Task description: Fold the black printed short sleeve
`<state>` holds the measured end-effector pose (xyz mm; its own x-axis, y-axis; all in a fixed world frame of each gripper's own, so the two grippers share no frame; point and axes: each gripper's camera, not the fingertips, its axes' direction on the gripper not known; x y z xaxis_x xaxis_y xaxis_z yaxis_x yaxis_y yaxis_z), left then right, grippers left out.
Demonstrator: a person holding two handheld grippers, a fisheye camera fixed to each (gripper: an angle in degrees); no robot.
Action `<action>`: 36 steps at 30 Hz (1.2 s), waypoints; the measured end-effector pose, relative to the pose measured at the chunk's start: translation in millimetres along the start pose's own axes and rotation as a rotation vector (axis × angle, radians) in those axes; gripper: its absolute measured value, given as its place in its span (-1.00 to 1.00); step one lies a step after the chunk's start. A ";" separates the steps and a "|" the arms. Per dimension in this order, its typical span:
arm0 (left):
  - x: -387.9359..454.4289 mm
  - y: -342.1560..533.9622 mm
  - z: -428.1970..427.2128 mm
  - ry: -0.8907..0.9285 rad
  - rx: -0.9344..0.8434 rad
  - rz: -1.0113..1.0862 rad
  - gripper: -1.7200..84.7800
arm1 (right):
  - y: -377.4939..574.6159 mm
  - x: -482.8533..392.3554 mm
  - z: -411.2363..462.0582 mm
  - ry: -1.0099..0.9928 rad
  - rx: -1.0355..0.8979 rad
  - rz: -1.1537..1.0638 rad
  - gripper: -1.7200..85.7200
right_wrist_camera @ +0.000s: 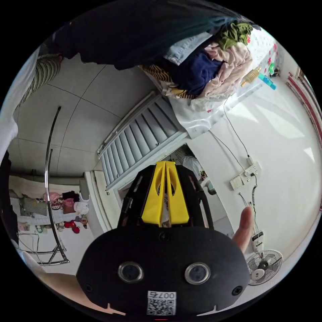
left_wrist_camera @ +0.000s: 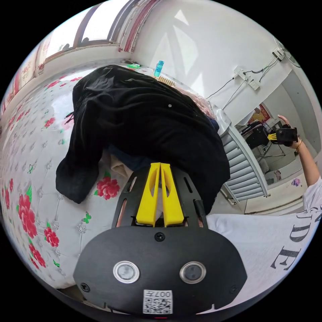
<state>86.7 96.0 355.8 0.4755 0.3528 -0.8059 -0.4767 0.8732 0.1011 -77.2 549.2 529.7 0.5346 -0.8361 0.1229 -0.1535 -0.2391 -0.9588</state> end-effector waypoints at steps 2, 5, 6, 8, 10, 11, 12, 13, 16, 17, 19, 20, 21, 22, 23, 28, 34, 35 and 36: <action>2.8 -8.6 6.8 -0.046 0.030 -0.047 -0.98 | -37.6 18.0 23.4 -0.016 -0.086 -0.031 -0.97; 4.9 -10.2 23.8 -0.114 0.041 -0.165 -0.98 | -99.6 45.8 71.5 0.011 -0.278 -0.141 -0.97; 6.2 -8.9 26.4 -0.133 0.046 -0.196 -0.98 | -122.1 60.6 92.4 0.026 -0.354 -0.173 -0.97; 16.9 -0.7 31.5 -0.236 0.078 -0.339 -0.98 | -153.8 90.8 121.6 -0.006 -0.446 -0.184 -0.97; 30.9 7.1 34.2 -0.333 0.101 -0.446 -0.98 | -191.5 138.2 157.8 -0.100 -0.538 -0.172 -0.97; 43.2 12.7 35.5 -0.389 0.113 -0.509 -0.98 | -200.3 150.7 166.9 -0.128 -0.560 -0.168 -0.97; 50.3 15.9 35.5 -0.413 0.121 -0.547 -0.98 | -217.8 175.3 185.2 -0.165 -0.603 -0.155 -0.97; 66.1 22.5 34.2 -0.436 0.147 -0.628 -0.98 | -234.2 194.7 202.9 -0.215 -0.658 -0.163 -0.97; 106.1 33.6 39.0 -0.362 0.252 -0.755 -0.98 | -274.1 231.9 237.7 -0.216 -0.770 -0.196 -0.97; 118.6 33.6 46.6 -0.339 0.263 -0.800 -0.98 | -281.9 238.2 242.2 -0.211 -0.786 -0.200 -0.97; 135.6 29.3 59.9 -0.327 0.262 -0.855 -0.98 | -315.1 260.1 254.1 -0.185 -0.815 -0.215 -0.97; 147.1 24.7 68.7 -0.319 0.268 -0.866 -0.98 | -323.2 265.4 256.2 -0.177 -0.823 -0.213 -0.97; 152.6 22.4 73.0 -0.315 0.273 -0.871 -0.98 | -339.2 276.3 260.5 -0.162 -0.858 -0.200 -0.97; 162.4 18.0 82.1 -0.300 0.280 -0.878 -0.98 | -354.8 284.1 260.8 -0.143 -0.871 -0.196 -0.97; 170.3 13.8 91.9 -0.283 0.277 -0.880 -0.98 | -363.2 287.6 259.6 -0.137 -0.866 -0.191 -0.97; 188.4 6.9 126.0 -0.269 0.239 -0.910 -0.98 | -430.4 294.2 243.4 -0.215 -0.830 -0.196 -0.97; 189.6 9.9 152.2 -0.191 0.250 -0.973 -0.98 | -466.2 275.0 226.6 -0.349 -0.717 -0.239 -0.97; 189.3 10.8 156.4 -0.169 0.264 -0.982 -0.98 | -469.1 273.9 225.7 -0.367 -0.702 -0.240 -0.97; 189.1 11.3 158.5 -0.157 0.271 -0.987 -0.98 | -474.9 272.1 225.9 -0.402 -0.691 -0.243 -0.97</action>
<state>288.4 225.9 297.1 0.6646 -0.5383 -0.5181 0.3510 0.8371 -0.4196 328.9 546.8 960.6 0.8545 -0.5133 0.0796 -0.4007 -0.7489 -0.5279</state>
